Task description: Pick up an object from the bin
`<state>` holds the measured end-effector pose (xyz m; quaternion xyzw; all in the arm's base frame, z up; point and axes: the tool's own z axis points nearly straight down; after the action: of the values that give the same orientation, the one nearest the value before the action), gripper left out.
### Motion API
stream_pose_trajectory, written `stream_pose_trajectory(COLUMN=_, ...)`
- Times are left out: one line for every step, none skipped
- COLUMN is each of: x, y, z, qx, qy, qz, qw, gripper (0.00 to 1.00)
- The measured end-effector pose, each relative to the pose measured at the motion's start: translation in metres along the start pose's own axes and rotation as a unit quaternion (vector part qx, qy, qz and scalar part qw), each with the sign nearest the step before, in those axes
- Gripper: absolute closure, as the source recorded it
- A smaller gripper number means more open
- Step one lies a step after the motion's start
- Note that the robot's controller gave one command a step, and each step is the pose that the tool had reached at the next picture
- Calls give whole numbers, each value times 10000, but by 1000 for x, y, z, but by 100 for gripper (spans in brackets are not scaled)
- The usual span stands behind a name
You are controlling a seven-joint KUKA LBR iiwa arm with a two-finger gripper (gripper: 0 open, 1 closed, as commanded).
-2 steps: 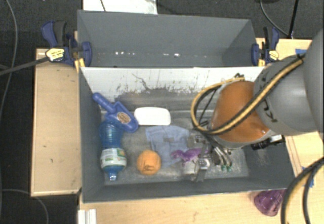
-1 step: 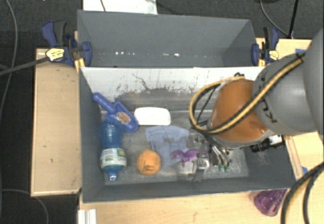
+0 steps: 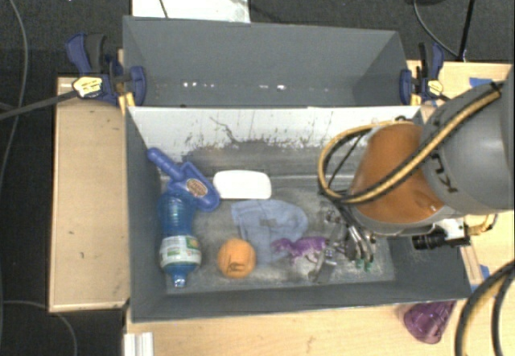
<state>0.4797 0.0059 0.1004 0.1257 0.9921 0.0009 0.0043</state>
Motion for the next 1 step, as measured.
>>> stream_pose_trajectory(x=-1, y=-6, z=23, qx=-2, qy=15, qz=-1221, qw=9925, gripper=0)
